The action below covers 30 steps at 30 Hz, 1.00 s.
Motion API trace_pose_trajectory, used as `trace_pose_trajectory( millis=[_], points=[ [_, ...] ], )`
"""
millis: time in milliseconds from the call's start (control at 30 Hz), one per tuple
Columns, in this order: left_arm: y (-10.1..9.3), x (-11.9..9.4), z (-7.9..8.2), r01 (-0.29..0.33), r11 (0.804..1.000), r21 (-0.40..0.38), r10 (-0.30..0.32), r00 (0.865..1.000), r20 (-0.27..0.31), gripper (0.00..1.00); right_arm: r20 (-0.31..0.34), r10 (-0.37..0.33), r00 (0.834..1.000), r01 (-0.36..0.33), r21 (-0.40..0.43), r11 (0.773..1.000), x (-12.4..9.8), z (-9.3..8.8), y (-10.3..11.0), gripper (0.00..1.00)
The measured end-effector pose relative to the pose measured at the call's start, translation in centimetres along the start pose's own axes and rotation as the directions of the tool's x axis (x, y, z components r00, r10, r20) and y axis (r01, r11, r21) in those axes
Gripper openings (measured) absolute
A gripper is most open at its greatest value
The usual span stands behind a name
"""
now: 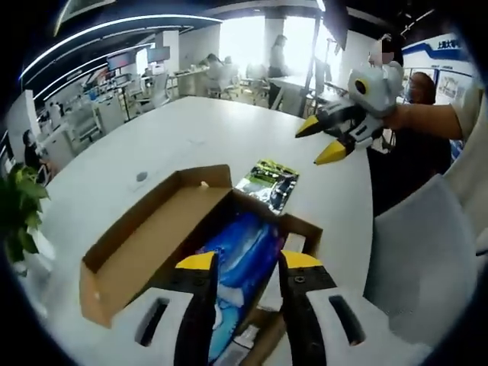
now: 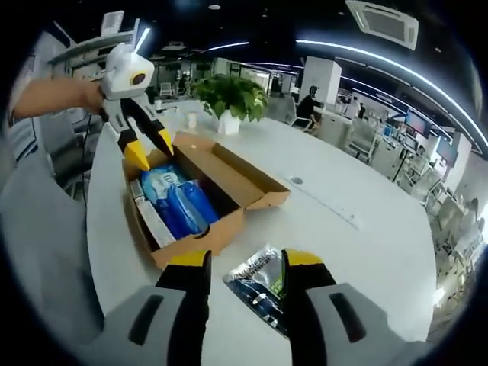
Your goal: Operate the shoe box by opening the lid, removing the specified soft item, and placing it in the target area until the item is outside and the box remains undamaged.
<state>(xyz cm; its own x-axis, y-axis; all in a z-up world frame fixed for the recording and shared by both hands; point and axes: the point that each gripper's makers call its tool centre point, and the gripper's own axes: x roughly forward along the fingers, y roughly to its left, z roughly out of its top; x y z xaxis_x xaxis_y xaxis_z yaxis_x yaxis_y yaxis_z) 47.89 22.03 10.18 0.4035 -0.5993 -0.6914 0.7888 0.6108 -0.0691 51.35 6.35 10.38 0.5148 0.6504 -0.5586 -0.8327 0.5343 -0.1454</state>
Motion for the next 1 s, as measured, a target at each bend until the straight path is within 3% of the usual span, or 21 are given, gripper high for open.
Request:
trace_pose_trajectory(
  millis=[233,367,1000],
  points=[
    [-0.3,0.6,-0.9,0.027,0.997,0.076,-0.024,0.999,-0.041,0.24,-0.005,0.061,0.998,-0.061,-0.078,0.995,2.0,1.3,2.3,0.29],
    [-0.1,1.4,-1.2,0.041,0.996,0.076,-0.036,0.998,-0.059,0.19,-0.015,0.094,0.996,-0.095,-0.108,0.99,3.2,1.7,3.4,0.27],
    [0.1,5.6,-2.8,0.117,0.979,0.168,-0.084,0.978,-0.19,0.17,-0.06,0.166,0.984,-0.174,-0.201,0.964,8.4,2.0,5.9,0.16]
  ],
)
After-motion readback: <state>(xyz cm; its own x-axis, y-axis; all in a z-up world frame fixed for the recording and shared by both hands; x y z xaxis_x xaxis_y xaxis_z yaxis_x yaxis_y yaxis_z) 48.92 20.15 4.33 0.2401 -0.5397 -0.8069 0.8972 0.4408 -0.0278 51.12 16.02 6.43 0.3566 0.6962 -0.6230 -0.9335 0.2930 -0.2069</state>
